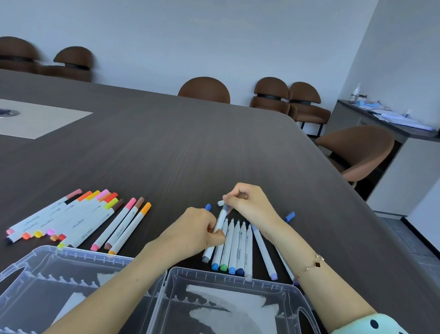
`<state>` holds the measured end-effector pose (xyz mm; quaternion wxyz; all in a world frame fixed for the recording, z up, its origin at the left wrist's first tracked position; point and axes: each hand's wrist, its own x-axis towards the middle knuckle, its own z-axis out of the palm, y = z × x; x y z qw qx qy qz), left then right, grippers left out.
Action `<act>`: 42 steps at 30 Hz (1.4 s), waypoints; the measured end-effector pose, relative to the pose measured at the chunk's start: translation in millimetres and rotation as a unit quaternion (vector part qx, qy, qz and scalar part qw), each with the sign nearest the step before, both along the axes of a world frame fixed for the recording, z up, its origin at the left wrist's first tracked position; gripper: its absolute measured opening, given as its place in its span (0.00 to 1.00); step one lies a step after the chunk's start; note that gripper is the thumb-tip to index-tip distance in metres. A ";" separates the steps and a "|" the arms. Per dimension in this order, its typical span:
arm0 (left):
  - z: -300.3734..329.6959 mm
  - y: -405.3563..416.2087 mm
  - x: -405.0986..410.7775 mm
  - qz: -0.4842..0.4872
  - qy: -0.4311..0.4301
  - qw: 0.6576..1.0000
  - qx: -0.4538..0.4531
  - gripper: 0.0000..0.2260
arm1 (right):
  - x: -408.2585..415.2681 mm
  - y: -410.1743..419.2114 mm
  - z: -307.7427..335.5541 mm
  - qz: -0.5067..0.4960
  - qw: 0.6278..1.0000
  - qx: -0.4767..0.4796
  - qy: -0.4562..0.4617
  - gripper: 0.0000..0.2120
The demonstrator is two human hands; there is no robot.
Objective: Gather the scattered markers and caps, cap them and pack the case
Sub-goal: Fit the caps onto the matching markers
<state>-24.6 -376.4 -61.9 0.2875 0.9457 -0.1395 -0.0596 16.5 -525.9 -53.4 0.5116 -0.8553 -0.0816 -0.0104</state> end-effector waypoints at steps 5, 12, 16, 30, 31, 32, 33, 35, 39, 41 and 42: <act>1.0 0.4 3.4 0.037 0.003 0.998 0.057 0.17 | 9.8 -14.4 5.1 0.003 0.996 -0.083 -0.025 0.07; 2.7 2.9 -1.9 0.071 -0.009 0.982 0.176 0.18 | 26.7 -57.4 -0.3 -0.093 0.967 -0.233 -0.047 0.11; 1.9 1.8 -5.0 0.063 -0.024 0.981 0.181 0.17 | 26.4 -59.6 4.6 -0.012 0.967 -0.256 -0.010 0.09; 0.2 -9.8 -9.5 0.021 -0.058 0.977 0.205 0.17 | 33.2 -56.2 -13.7 0.041 0.941 -0.333 -0.046 0.07; -0.2 -11.0 -10.7 0.017 -0.056 0.977 0.205 0.16 | 32.4 -56.1 -13.4 0.038 0.940 -0.336 -0.051 0.06; -0.6 -11.5 -11.3 0.016 -0.050 0.979 0.199 0.16 | 31.7 -56.1 -13.1 0.034 0.941 -0.332 -0.058 0.05; -0.4 -11.3 -11.4 0.020 -0.042 0.981 0.186 0.16 | 30.9 -56.2 -12.1 0.029 0.945 -0.320 -0.066 0.04; 0.6 -8.3 -9.2 0.027 -0.032 0.989 0.144 0.16 | 28.3 -55.5 -7.6 0.022 0.962 -0.263 -0.068 0.04; 2.6 -0.5 -4.5 0.018 -0.045 0.997 0.064 0.14 | 19.7 -46.1 6.8 0.056 0.988 -0.139 -0.023 0.08; 3.1 0.5 -4.4 0.010 -0.058 0.997 0.047 0.14 | 15.5 -40.5 9.6 0.065 0.992 -0.108 0.011 0.09; 2.9 0.5 -4.5 0.007 -0.062 0.997 0.038 0.14 | 14.8 -38.7 9.3 0.064 0.994 -0.088 0.026 0.09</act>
